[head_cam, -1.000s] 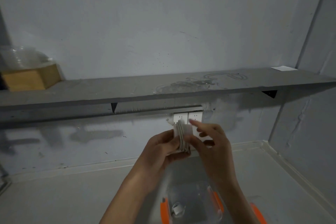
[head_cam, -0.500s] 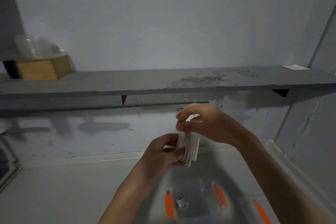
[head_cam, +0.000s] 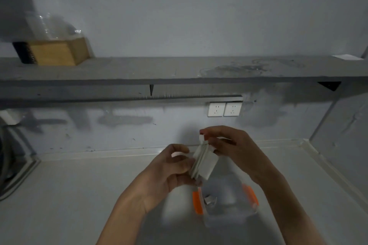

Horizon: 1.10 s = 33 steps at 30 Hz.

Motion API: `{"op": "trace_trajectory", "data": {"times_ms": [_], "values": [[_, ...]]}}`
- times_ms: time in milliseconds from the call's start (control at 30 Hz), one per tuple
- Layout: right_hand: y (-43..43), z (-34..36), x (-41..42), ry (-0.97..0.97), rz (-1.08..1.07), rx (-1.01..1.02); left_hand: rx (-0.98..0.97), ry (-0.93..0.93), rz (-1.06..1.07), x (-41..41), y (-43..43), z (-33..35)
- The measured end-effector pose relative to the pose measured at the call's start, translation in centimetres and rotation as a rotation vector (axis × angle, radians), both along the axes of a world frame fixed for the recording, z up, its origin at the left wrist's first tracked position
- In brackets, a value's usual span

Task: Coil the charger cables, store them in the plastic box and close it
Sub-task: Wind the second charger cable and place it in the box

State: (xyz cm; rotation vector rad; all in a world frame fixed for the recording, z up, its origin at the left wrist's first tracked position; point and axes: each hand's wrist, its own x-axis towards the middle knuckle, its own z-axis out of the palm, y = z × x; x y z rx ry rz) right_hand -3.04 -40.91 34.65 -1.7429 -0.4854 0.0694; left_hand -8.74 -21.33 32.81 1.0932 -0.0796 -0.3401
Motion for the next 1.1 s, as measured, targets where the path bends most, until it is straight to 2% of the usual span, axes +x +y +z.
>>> {"op": "trace_trajectory", "data": {"times_ms": [200, 400, 567, 700, 867, 967, 1100], "values": [[0.5, -2.3, -1.6, 0.043, 0.081, 0.044, 0.036, 0.013, -0.053, 0.2, 3.4, -1.9], [2.6, -2.9, -3.5, -0.040, 0.132, -0.156, 0.048, 0.068, -0.095, 0.6, 5.5, -2.9], [2.9, -5.1, -4.3, 0.048, -0.068, 0.025, 0.012, 0.114, -0.007, 0.7, 5.0, -4.2], [2.3, -6.9, -4.4, 0.090, -0.240, 0.149, 0.025, 0.046, 0.074, 0.8, 2.5, -4.7], [-0.3, -8.5, -2.9, 0.093, -0.437, 0.296, 0.320, -0.115, 0.212, 2.0, -3.0, -5.9], [-2.3, -9.5, -1.5, 0.125, -0.505, 0.372, 0.265, -0.091, 0.330, 3.3, -7.1, -6.6], [-6.3, -11.0, 1.3, 0.178, -0.508, 0.428, 0.127, 0.050, 0.427, 6.0, -12.8, -7.9]]}}
